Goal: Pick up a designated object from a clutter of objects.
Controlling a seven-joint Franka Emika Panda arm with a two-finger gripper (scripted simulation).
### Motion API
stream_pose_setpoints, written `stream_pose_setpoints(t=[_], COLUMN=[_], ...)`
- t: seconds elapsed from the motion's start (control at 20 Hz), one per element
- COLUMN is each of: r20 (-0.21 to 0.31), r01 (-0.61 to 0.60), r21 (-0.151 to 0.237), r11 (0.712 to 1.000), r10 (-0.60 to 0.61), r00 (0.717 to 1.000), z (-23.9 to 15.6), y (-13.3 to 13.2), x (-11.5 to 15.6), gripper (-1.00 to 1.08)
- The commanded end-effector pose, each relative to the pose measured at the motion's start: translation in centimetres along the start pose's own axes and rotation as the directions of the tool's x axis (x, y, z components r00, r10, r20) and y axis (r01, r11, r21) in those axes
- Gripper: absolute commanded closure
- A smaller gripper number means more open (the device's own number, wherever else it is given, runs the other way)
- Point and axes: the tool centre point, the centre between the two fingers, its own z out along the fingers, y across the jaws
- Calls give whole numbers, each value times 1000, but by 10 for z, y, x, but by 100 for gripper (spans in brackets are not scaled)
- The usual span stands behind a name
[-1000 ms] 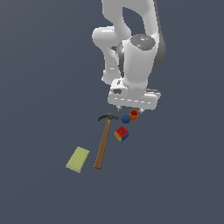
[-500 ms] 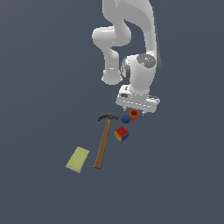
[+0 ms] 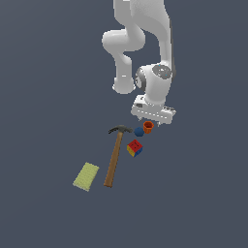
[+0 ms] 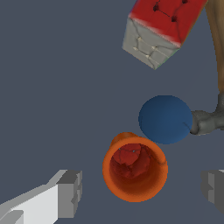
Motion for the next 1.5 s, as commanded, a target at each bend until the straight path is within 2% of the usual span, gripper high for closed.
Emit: stream_pose_setpoints(t=[0.0,0.35,0.95,1.3,1.35,1.45], r20=[0,1,1,0,0,0], r01=[-6,-3,-5,-6,-6,-6], r21=[1,0,1,0,0,0], r11=[1000,1000,1000,1000,1000,1000], r10=[6,3,5,6,6,6], r00=[1000,1000,1000,1000,1000,1000], z=[2,8,50,53,53,53], y=[0,0,0,0,0,0], x=[-3,-3,-4,-4,-4,-4], gripper=[-92,-92,-92,-92,108,108])
